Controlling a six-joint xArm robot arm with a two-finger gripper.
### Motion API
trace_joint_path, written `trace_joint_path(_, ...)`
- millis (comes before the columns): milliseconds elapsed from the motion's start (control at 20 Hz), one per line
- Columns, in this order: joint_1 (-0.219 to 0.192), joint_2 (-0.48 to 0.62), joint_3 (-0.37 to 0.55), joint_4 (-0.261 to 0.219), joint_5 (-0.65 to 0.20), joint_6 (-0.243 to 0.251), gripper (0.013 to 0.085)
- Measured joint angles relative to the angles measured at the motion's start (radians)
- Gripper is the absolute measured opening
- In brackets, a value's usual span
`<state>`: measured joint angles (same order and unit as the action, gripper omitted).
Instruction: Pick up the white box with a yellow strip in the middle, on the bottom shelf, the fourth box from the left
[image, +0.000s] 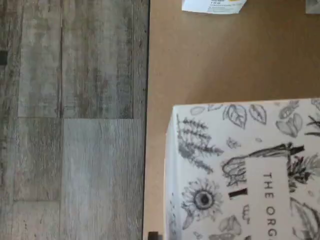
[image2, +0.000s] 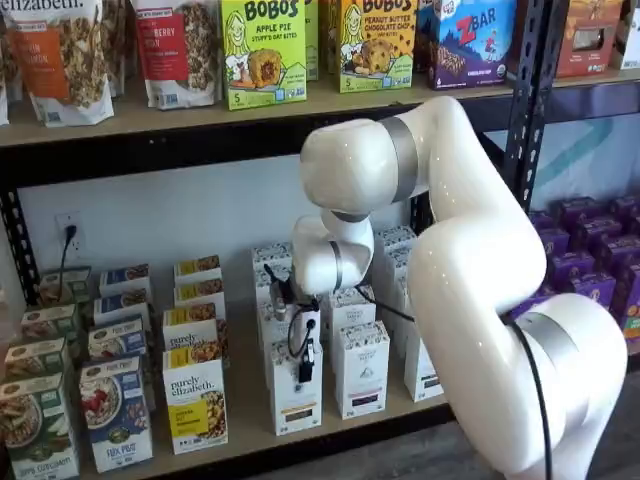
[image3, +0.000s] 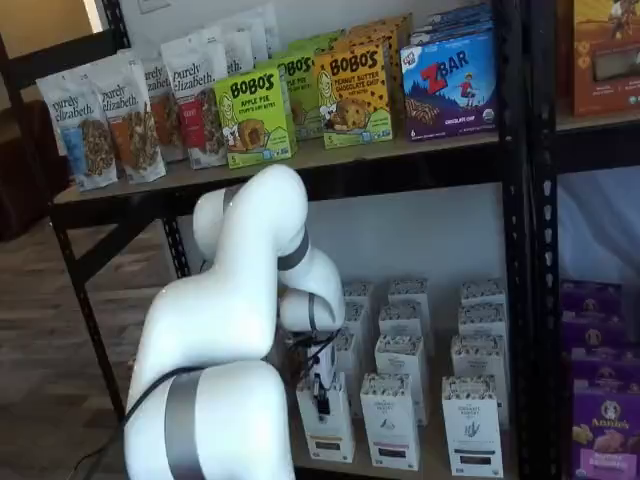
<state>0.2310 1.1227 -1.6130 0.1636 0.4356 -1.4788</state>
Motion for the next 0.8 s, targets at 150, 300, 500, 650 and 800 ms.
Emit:
trace_joint_path(150, 0.000, 0.000, 0.003, 0.012, -0.007, -0.011, 0.0650)
trace_joint_path(300, 0.000, -0.001, 0.004, 0.022, -0.006, -0.020, 0.0650)
trace_joint_path(500, -0.001, -0.003, 0.006, 0.024, -0.004, -0.022, 0.0610)
trace_joint_path(650, -0.001, -0.004, 0.007, 0.024, -0.004, -0.023, 0.0530)
trace_joint_path(800, -0.001, -0.005, 0.008, 0.027, -0.003, -0.025, 0.0490)
